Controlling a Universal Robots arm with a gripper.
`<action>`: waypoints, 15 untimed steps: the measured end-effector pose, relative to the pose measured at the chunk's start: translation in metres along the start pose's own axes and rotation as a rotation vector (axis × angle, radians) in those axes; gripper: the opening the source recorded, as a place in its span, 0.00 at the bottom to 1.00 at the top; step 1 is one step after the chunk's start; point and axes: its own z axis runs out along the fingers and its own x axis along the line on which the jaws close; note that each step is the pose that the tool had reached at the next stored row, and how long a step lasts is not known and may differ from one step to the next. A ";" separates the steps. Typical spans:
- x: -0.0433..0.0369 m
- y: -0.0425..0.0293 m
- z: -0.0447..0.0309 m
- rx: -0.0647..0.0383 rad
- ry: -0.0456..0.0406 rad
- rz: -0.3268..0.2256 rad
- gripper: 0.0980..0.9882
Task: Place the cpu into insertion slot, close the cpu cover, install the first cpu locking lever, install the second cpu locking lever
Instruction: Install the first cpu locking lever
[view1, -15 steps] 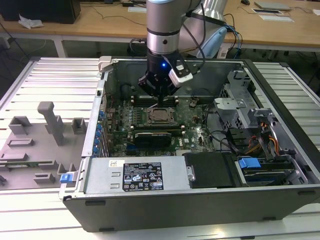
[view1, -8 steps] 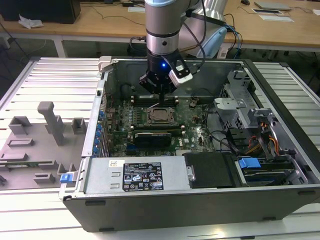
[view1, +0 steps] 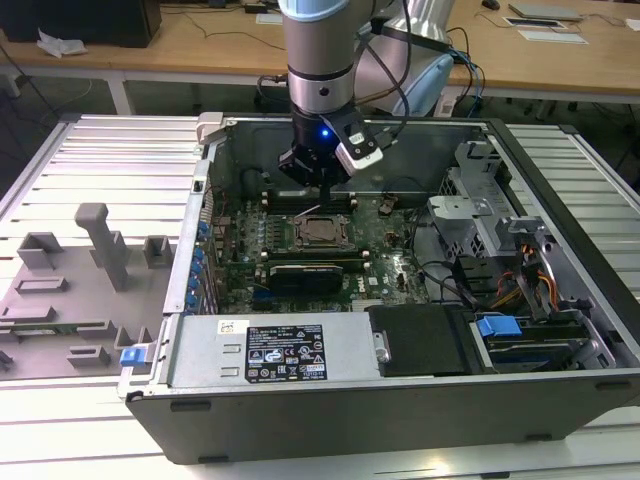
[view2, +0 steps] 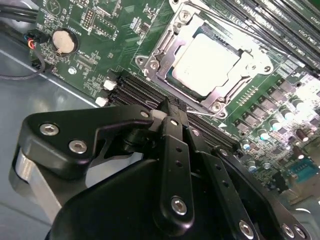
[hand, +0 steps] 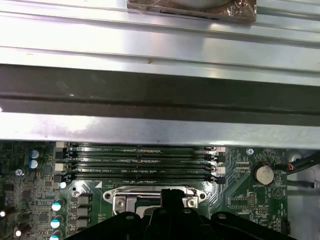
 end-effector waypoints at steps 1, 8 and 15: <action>0.0014 0.0000 0.0000 -0.004 -0.0094 -0.001 0.01; 0.0091 -0.0003 0.0063 -0.041 -0.0363 -0.003 0.01; 0.0105 -0.0018 0.0112 -0.046 -0.0507 -0.004 0.01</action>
